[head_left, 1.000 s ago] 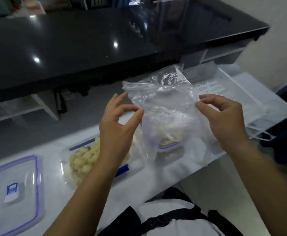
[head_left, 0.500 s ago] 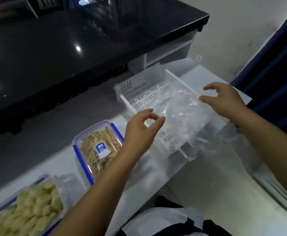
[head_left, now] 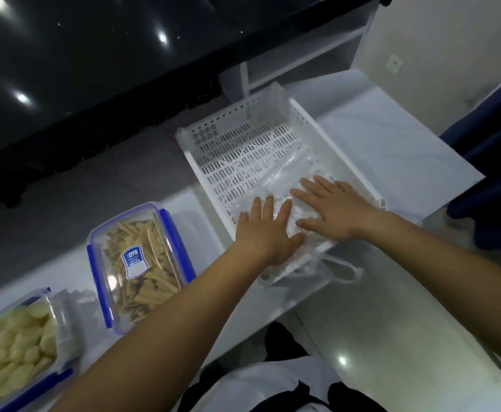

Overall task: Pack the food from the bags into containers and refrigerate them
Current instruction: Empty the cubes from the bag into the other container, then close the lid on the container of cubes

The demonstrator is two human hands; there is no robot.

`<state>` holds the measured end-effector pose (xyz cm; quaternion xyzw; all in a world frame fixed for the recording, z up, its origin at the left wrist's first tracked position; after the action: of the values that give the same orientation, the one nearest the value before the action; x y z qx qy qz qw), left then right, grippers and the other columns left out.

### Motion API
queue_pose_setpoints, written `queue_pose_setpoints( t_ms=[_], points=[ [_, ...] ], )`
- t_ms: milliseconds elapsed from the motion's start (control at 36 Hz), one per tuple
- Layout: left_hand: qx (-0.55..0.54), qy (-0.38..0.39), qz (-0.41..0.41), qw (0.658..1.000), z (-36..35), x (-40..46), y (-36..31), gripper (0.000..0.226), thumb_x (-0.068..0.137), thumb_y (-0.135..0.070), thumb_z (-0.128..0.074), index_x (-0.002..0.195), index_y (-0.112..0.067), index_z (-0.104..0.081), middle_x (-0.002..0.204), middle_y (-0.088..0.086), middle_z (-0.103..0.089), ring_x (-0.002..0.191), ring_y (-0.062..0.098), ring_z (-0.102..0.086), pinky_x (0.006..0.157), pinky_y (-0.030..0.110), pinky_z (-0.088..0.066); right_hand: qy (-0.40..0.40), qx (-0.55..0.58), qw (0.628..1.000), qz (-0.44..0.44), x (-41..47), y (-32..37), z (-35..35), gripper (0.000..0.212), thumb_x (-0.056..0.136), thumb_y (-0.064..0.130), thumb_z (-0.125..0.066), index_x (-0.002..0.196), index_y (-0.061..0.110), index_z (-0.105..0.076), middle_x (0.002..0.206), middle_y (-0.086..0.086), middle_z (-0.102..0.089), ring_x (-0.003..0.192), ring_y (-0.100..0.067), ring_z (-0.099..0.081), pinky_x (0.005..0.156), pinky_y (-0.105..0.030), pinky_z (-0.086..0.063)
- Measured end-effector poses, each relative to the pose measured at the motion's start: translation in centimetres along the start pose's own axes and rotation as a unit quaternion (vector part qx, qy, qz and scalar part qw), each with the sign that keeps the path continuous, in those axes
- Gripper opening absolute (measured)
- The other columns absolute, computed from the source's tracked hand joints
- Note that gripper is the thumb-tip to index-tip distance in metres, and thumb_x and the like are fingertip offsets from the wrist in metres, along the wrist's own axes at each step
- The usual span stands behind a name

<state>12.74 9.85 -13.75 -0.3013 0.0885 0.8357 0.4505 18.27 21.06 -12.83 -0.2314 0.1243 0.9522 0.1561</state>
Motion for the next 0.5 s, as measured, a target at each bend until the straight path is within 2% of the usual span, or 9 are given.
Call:
queue_pose_setpoints(
  t_ms=[56,167,278,389,500],
  points=[
    [0.004,0.007,0.002,1.0,-0.1,0.0,-0.2,0.084,0.097,-0.072,-0.027,0.157,-0.035,0.019,0.167,0.005,0.023,0.154,0.032,0.018,0.124,0.056,0.0,0.008,0.003,1.0,0.003,0.3,-0.2,-0.3,0.08,0.094,0.069,-0.035,0.158,0.04,0.005,0.167,0.006,0.015,0.154,-0.019,0.012,0.122,-0.048,0.001],
    [0.029,0.002,-0.01,1.0,0.1,-0.5,-0.3,0.094,0.101,-0.051,-0.051,0.157,-0.033,0.022,0.167,0.008,0.025,0.154,0.034,0.019,0.124,0.056,-0.002,0.011,0.008,1.0,-0.001,0.5,-0.3,-0.4,0.082,0.094,0.069,-0.038,0.157,0.042,0.005,0.167,0.007,0.015,0.153,-0.018,0.014,0.121,-0.05,0.003],
    [-0.021,-0.009,-0.019,1.0,2.1,-1.7,-0.4,0.077,0.1,-0.064,-0.034,0.161,-0.033,0.001,0.17,0.003,0.01,0.156,0.03,0.008,0.125,0.053,-0.006,-0.011,0.03,0.999,-0.007,-0.5,0.1,1.4,0.075,0.093,0.07,-0.039,0.157,0.041,-0.011,0.169,0.006,0.002,0.155,-0.019,0.005,0.121,-0.052,0.0],
    [-0.17,-0.067,-0.06,0.981,5.6,-5.8,1.4,0.064,0.102,-0.055,-0.043,0.159,-0.037,-0.02,0.17,-0.003,-0.008,0.156,0.024,-0.009,0.123,0.047,-0.017,-0.08,0.067,0.995,-0.004,-2.8,2.2,6.0,0.075,0.089,0.072,-0.036,0.156,0.043,-0.017,0.168,0.009,-0.004,0.155,-0.019,-0.002,0.123,-0.051,-0.007],
    [-0.35,-0.16,-0.07,0.92,7.5,-12.8,7.0,0.056,0.101,-0.052,-0.049,0.153,-0.05,-0.027,0.168,-0.015,-0.015,0.153,0.006,-0.012,0.12,0.032,-0.018,-0.141,0.125,0.982,0.026,-5.5,7.4,10.5,0.07,0.09,0.067,-0.042,0.154,0.047,-0.02,0.167,0.015,-0.005,0.154,-0.014,-0.002,0.122,-0.048,-0.009]
  ],
)
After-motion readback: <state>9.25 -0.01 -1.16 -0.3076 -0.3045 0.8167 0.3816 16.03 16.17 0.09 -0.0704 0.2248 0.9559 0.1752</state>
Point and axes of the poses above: each hand's wrist, its own x-axis towards the middle knuckle, its own z-axis out of the back of the hand, y = z × x, the point moved 10 cm from there along x, towards the middle knuckle
